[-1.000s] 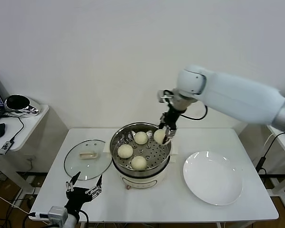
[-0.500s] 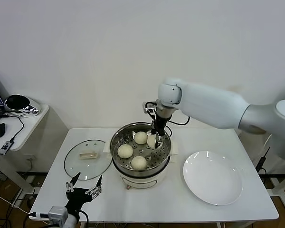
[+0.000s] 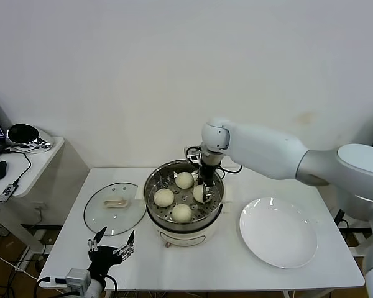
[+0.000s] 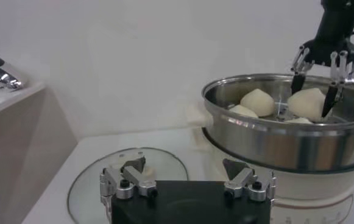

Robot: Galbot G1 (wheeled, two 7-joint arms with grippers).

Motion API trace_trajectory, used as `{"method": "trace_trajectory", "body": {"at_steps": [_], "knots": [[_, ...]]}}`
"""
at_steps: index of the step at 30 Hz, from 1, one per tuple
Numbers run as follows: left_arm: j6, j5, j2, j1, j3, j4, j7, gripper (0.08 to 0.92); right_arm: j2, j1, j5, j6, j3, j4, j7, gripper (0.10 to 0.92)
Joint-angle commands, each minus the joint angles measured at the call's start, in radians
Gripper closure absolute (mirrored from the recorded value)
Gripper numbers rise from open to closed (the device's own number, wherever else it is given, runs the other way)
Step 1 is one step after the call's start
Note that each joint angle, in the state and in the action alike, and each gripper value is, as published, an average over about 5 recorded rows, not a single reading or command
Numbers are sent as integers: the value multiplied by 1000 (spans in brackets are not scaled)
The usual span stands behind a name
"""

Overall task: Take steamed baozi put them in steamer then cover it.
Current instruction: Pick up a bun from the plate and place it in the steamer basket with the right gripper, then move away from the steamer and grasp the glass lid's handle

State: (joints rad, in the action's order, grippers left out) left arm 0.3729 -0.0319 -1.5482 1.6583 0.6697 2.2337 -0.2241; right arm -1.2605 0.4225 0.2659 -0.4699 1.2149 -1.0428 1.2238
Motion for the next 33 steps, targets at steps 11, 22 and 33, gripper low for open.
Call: {"method": "trace_trajectory", "body": {"at_steps": [11, 22, 33], "knots": [[1, -2, -3, 4, -2, 10, -3, 177, 28, -3, -57, 3, -49, -12, -23, 220], [3, -5, -8, 8, -8, 24, -6, 177, 259, 99, 1, -23, -58, -269, -15, 203], [-23, -22, -15, 16, -16, 31, -13, 177, 574, 101, 126, -36, -170, -517, -132, 203]]}}
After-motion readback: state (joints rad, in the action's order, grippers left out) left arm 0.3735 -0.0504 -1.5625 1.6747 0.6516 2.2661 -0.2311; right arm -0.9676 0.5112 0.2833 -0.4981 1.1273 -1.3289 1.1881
